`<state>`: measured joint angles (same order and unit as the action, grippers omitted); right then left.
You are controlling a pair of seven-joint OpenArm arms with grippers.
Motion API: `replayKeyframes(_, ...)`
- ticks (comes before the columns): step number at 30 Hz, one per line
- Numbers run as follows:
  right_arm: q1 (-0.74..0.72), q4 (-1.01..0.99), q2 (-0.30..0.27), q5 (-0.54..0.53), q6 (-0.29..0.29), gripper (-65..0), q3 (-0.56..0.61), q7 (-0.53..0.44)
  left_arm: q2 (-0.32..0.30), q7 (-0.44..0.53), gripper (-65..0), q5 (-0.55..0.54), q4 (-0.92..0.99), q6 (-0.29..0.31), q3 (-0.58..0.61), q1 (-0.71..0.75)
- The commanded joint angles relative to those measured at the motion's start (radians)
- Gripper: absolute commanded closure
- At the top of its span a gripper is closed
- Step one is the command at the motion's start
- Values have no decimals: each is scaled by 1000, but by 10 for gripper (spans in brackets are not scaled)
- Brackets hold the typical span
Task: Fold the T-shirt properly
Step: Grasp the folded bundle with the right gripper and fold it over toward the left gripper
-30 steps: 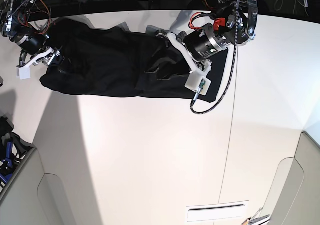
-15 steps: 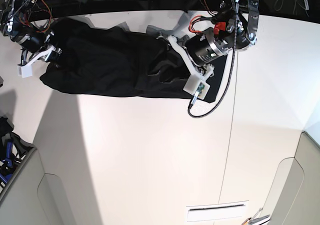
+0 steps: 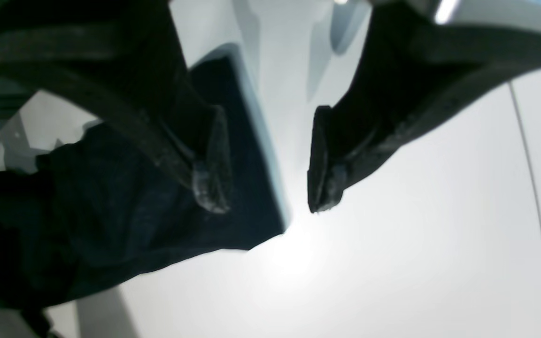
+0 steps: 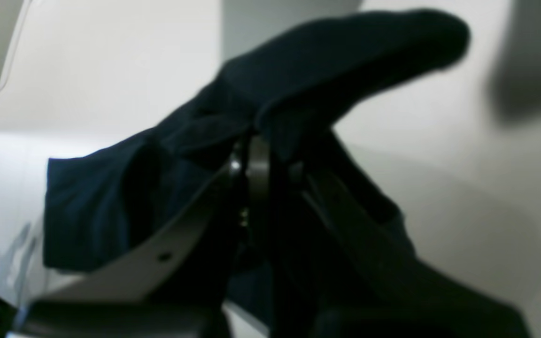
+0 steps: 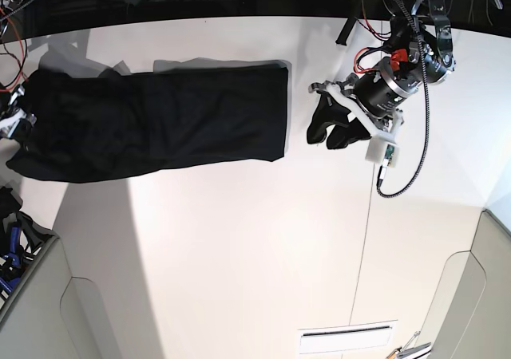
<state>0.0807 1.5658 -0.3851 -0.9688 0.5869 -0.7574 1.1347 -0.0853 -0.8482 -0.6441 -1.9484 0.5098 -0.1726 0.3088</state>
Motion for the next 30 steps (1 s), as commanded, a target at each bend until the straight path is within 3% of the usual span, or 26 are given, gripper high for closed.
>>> replayKeyframes(1,-24,45,-18,-43,11,0,-2,-19,0,14,-292,-18,11,9,0,2)
replayKeyframes(4,-31,142,0,-42,11,0,31,-19,5,14,-292,-39,97,10,5,5)
replayKeyframes(8,-36,290,72,-19,11,0,127,-20,5,17,-292,-48,195,10,24,4)
replayKeyframes(16,-36,447,285,106,3,0,486,-25,5,42,-292,-47,220,10,103,4)
replayKeyframes(21,-15,398,366,264,-8,0,681,-24,5,43,-292,-37,220,10,104,4)
replayKeyframes(24,-11,340,366,270,-8,-244,769,-39,5,44,-292,-29,220,10,87,4)
replayKeyframes(25,-11,323,366,269,-8,-298,795,-43,4,44,-292,-29,220,10,78,4)
replayKeyframes(26,-11,310,366,270,-7,-326,819,-47,5,43,-292,-29,220,10,67,4)
replayKeyframes(30,-11,302,366,247,-7,-328,893,-45,4,35,-292,-32,216,11,-16,4)
